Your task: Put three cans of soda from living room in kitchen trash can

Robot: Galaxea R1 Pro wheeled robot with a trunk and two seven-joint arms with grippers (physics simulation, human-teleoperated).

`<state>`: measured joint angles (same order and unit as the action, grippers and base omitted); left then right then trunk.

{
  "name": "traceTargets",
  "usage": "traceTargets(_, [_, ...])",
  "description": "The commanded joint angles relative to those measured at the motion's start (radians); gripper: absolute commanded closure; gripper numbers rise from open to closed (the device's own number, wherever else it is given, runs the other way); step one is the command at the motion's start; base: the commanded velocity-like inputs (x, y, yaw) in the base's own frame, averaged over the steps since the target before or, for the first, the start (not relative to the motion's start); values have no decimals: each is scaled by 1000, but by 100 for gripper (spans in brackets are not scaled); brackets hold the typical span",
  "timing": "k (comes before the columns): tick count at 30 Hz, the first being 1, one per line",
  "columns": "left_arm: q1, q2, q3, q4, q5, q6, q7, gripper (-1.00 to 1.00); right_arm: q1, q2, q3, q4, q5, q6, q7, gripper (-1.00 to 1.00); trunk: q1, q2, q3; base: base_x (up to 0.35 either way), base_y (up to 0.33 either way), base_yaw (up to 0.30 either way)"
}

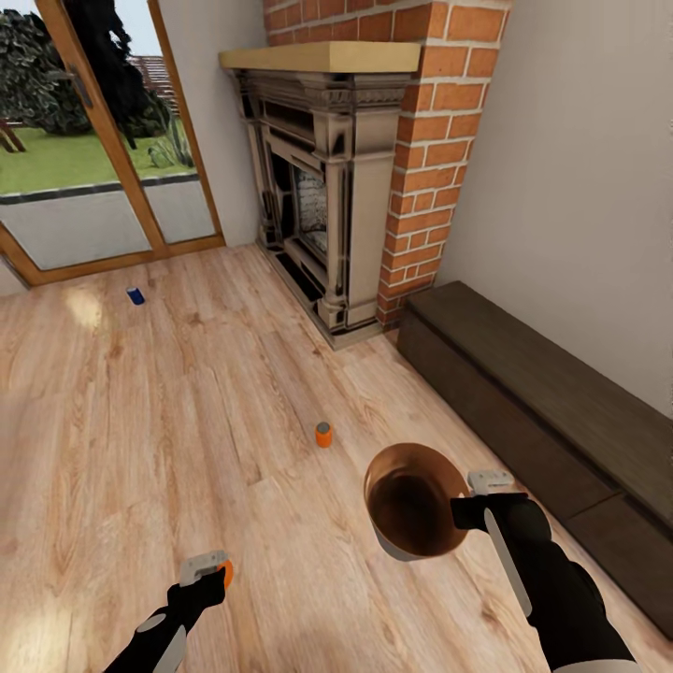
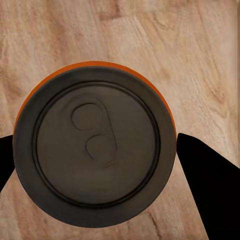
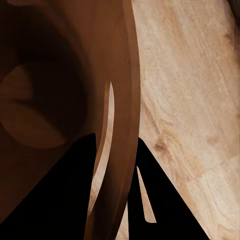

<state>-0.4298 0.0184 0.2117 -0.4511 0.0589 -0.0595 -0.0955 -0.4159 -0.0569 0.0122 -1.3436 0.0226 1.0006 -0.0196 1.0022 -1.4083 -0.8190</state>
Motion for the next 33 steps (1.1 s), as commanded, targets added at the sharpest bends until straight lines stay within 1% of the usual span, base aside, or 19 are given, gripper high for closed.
traceTargets(1, [0, 0, 0, 0, -1, 0, 0, 100, 0, 0, 0, 0, -13, 0, 3, 100, -4, 7, 5, 0, 0, 0])
traceTargets(3, [0, 0, 0, 0, -1, 0, 0, 100, 0, 0, 0, 0, -13, 0, 3, 100, -12, 21, 15, 0, 0, 0])
traceTargets(7, [0, 0, 0, -8, 0, -1, -1, 100, 1, 0, 0, 1, -13, 0, 3, 100, -12, 21, 20, 0, 0, 0])
traceTargets(10, [0, 1, 6, -87, 3, 2, -18, 100, 2, 0, 0, 10, -12, -1, 2, 100, -12, 21, 21, 0, 0, 0])
traceTargets(12, [0, 7, 9, -131, 5, 7, -64, 100, 2, 0, 0, 24, -12, -2, 2, 100, -12, 21, 21, 0, 0, 0])
traceTargets(14, [0, 15, 12, -170, 6, 25, -151, 100, 2, 0, 0, 40, -12, -3, 2, 100, -12, 21, 21, 0, 0, 0])
traceTargets(15, [0, 20, 14, -201, 7, 62, -221, 100, 2, 0, 0, 51, -12, -4, 1, 100, -12, 21, 21, 0, 0, 0])
traceTargets(16, [0, 23, 15, -218, 7, 89, -257, 100, 2, 0, 1, 57, -12, -4, 1, 100, -12, 21, 21, 0, 0, 0])
traceTargets(17, [0, 32, 21, -257, 7, 157, -327, 100, 2, 0, 1, 68, -12, -4, 1, 100, -12, 21, 21, 0, 0, 0])
traceTargets(18, [0, 39, 25, -279, 7, 196, -361, 100, 2, 0, 2, 73, -12, -5, 1, 100, -12, 21, 21, 0, 0, 0])
traceTargets(19, [0, 53, 37, -323, 8, 273, -430, 100, 2, 0, 2, 84, -12, -7, 1, 100, -12, 21, 21, 0, 0, 0])
traceTargets(20, [0, 58, 43, -345, 8, 308, -465, 100, 2, 0, 3, 90, -12, -10, 1, 100, -12, 21, 21, 0, 0, 0])
traceTargets(21, [0, 65, 58, -385, 8, 367, -531, 100, 2, 0, 3, 104, -12, -23, 0, 100, -12, 21, 21, 0, 0, 0])
traceTargets(24, [0, 72, 80, -432, 7, 430, -622, 100, 2, 0, 4, 131, -12, -54, -1, 100, -12, 21, 21, 0, 0, 0])
traceTargets(25, [0, 76, 95, -464, 7, 480, -699, 100, 2, 0, 18, 165, -12, -81, -2, 100, -12, 21, 21, 0, 0, 0])
traceTargets(26, [0, 77, 98, -472, 7, 497, -722, 100, 2, 0, 28, 177, -12, -87, -2, 100, -12, 21, 21, 0, 0, 0])
traceTargets(28, [0, 82, 105, -489, 7, 555, -803, 100, 2, 0, 75, 209, -11, -103, -3, 100, -12, 21, 21, 0, 0, 0])
traceTargets(31, [0, 85, 107, -497, 7, 588, -896, 100, 2, 0, 106, 226, -11, -112, -3, 100, -12, 21, 21, 0, 0, 0])
traceTargets(33, [0, 85, 107, -499, 7, 596, -952, 100, 2, 0, 114, 235, -11, -125, -3, 100, -12, 21, 21, 0, 0, 0])
